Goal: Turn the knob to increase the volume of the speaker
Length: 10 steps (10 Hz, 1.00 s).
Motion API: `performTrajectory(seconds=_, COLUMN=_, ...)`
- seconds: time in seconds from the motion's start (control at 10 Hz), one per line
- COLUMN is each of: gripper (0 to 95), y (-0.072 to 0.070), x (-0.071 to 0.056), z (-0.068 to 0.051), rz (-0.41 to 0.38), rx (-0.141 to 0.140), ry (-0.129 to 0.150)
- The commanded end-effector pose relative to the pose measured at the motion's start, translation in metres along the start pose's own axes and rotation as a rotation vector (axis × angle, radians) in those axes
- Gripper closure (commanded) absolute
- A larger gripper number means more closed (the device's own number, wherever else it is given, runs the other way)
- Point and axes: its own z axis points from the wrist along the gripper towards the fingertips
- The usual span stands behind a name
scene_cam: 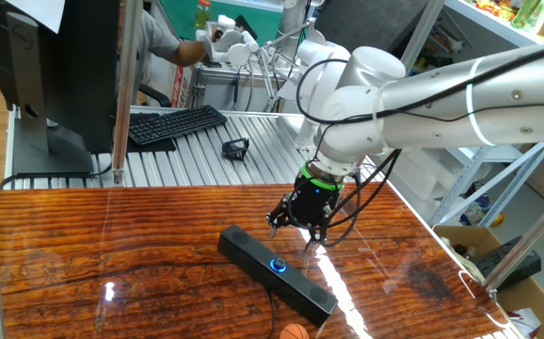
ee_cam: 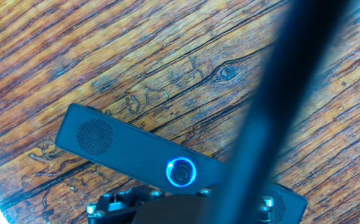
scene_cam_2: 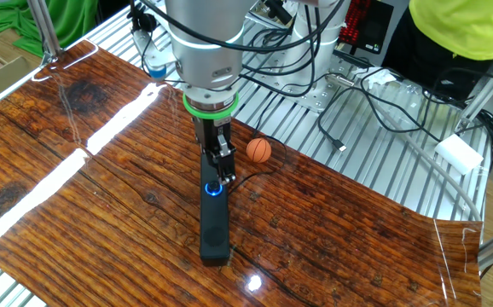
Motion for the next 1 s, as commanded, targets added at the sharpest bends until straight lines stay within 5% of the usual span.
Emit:
performTrajectory(seconds=0.1, gripper=38.0, y=-0.031, x=0.027, z=-0.057, rz=-0.814, rx=0.169, ry=-0.116)
performTrajectory(seconds=0.3, gripper=76.0, y=-0.035, x=0.035, z=-0.053, rz=-0.815, rx=0.170, ry=-0.122)
performTrajectory(seconds=0.4, gripper=76.0, y=-0.037, x=0.038, z=-0.051, rz=-0.815, rx=0.165, ry=-0.121)
performTrajectory(seconds=0.5, gripper=95.0, y=-0.039, x=0.042, z=-0.049, rz=-0.814, rx=0.164, ry=-0.117)
performTrajectory(seconds=1.0, gripper=95.0, y=-0.042, x=0.046, z=-0.047, rz=-0.814, rx=0.168, ry=-0.115)
